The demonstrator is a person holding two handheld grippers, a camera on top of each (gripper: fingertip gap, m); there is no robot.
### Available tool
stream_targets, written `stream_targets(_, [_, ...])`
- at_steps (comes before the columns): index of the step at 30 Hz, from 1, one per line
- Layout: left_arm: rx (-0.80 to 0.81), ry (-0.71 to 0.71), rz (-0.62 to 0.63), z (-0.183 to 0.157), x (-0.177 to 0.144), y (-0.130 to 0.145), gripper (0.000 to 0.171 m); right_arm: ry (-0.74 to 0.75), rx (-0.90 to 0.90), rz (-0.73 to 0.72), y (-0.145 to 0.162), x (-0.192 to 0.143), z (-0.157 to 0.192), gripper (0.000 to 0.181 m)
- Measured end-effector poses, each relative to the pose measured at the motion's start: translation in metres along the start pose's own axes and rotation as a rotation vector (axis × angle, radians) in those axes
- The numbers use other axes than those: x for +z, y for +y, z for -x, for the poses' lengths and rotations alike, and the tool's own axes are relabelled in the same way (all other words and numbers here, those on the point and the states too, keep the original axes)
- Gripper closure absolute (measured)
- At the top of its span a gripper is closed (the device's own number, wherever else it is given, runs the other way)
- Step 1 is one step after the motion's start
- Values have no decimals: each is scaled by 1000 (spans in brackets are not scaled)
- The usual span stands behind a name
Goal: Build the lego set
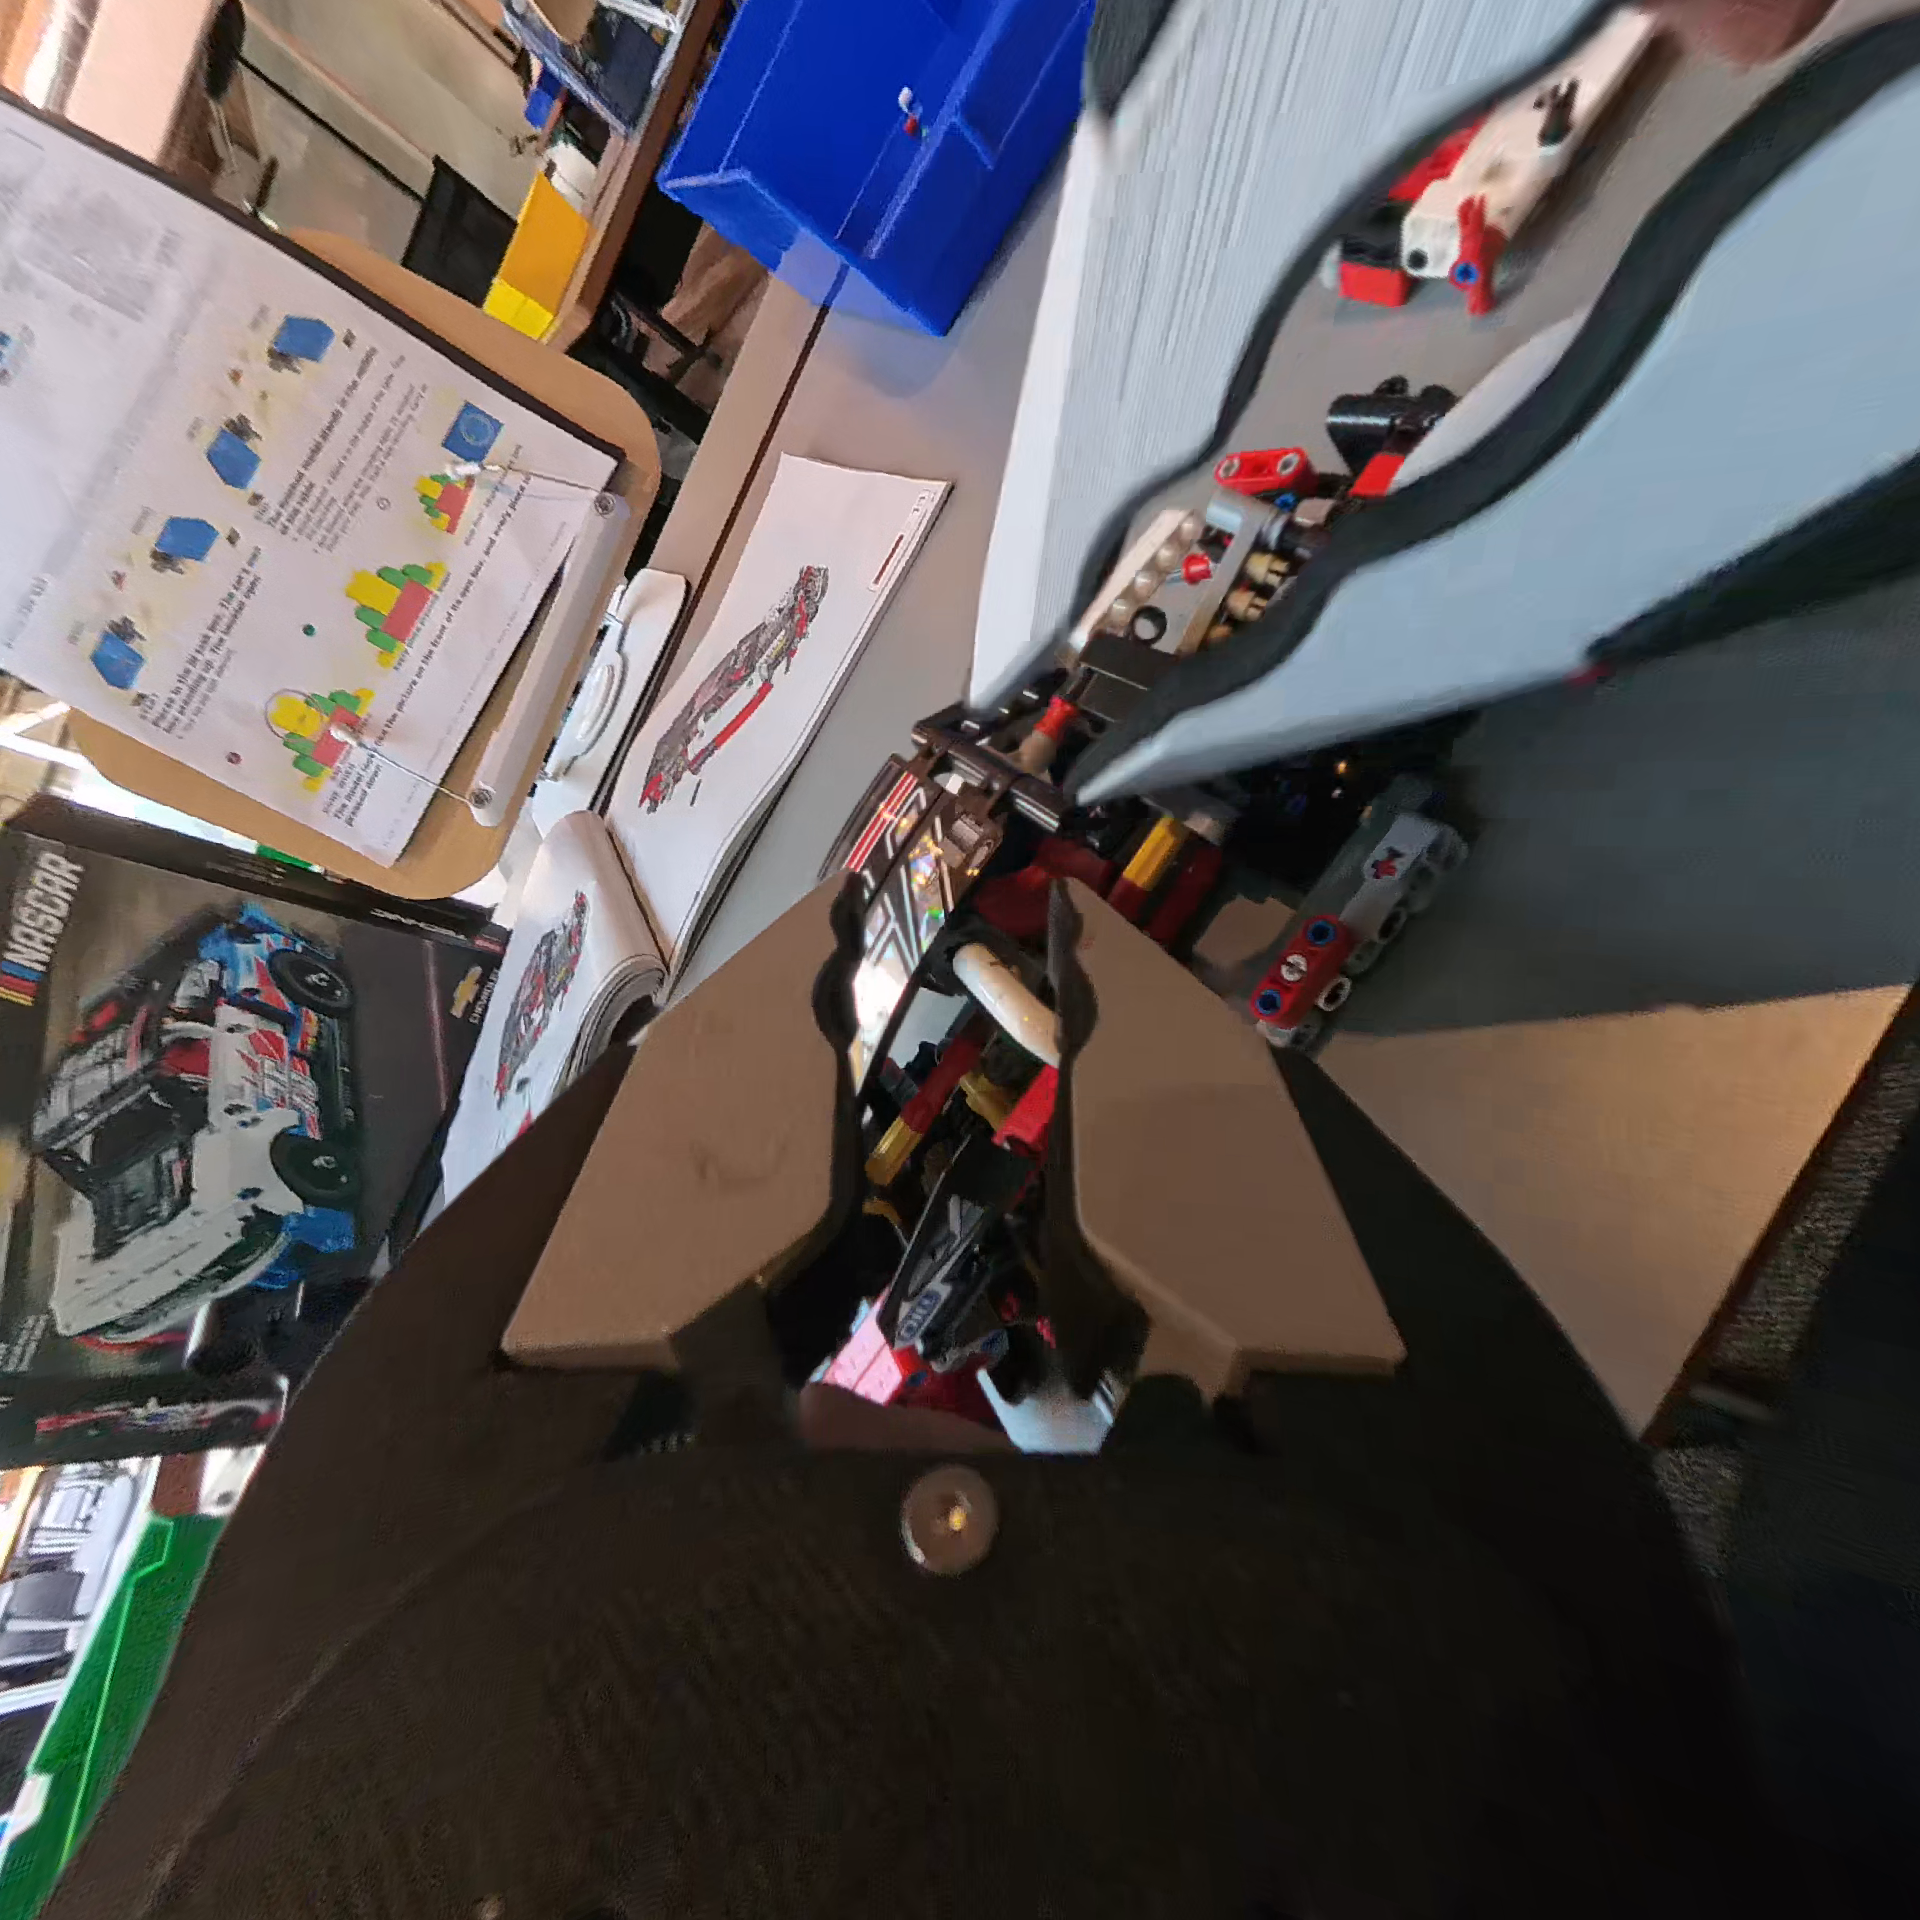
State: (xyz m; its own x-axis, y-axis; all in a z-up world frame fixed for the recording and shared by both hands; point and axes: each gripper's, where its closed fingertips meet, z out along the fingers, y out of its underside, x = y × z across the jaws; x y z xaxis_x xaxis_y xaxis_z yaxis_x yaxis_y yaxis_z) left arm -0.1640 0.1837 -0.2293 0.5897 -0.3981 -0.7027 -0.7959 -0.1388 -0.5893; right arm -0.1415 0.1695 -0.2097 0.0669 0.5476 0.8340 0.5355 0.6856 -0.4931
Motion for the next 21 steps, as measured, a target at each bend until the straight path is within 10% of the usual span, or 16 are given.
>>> stream_targets(1, [-8, -1, 8, 1, -1, 1, 135, -2, 37, -2, 3, -5, -6, 169])
stream_targets(13, [-110, 93, -32, -7, -70, 3, 131, -363, 538, 357, 168, -89, -19, 126])
stream_targets(21, [-223, 122, 51, -24, -101, 47, 133, -568, 487, 483, 189, -85, 9, 114])
